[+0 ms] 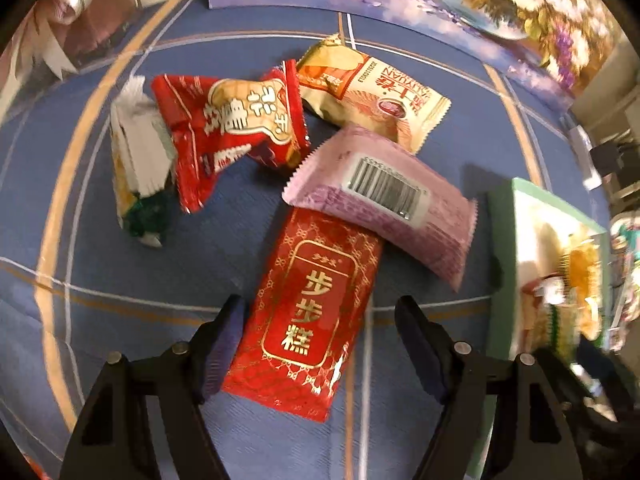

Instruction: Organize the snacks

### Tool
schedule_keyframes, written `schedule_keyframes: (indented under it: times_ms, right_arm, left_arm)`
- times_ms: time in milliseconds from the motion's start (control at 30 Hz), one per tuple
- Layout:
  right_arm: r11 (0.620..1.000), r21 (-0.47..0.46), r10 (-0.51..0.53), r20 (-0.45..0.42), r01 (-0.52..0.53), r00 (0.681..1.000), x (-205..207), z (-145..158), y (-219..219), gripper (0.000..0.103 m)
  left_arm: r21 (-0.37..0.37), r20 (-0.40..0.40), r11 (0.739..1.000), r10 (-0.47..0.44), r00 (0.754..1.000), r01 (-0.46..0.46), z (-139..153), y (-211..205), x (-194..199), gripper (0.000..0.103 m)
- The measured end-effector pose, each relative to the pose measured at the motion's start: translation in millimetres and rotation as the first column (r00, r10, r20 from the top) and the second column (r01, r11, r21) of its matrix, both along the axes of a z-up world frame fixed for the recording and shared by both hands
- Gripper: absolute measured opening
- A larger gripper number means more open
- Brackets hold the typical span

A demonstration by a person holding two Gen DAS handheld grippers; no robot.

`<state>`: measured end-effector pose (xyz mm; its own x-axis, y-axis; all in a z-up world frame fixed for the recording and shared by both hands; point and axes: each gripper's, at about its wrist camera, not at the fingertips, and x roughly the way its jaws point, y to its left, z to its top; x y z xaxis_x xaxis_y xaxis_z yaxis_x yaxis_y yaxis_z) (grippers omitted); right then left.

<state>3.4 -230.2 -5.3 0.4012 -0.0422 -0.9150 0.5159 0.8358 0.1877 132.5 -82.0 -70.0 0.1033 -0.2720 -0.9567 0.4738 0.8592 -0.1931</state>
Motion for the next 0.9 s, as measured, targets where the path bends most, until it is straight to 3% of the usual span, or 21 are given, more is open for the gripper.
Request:
schedule_keyframes:
  times_ms: [67,133,200,600,900]
  right_arm:
    - [1.000,0.002,-0.002,-0.002,0.002,1.000,-1,0,0,0.059]
    - [1.000,0.004,-0.004,-0.002,0.004,1.000,-1,0,-1,0.059]
    - [1.000,0.004,-0.005,-0.002,0.005,1.000,-2,0,-1,0.059]
    - [1.000,-0.013,-0.001,-0.013,0.001,1.000,-1,1,1,0.059]
    - [1.000,-0.031,-0.002,-0.012,0.001,1.000,-2,9,5,0.059]
  left_arm:
    - [-0.033,-0.013,0.999,0.008,1.000,-0.008,1,4,0,0.073]
    - [-0.011,0.002,1.000,0.014,1.000,-0.014,0,5,-2,0.062]
    - [0.009,0.023,1.000,0.007,1.000,-0.007,0,5,0,0.058]
    - [0.048,0.049,0.999,0.006,0.999,-0.009,-5,-8,7,0.057]
    - [0.064,0.052,0.998,0.023,0.998,-0.026,0,-19,-1,0.048]
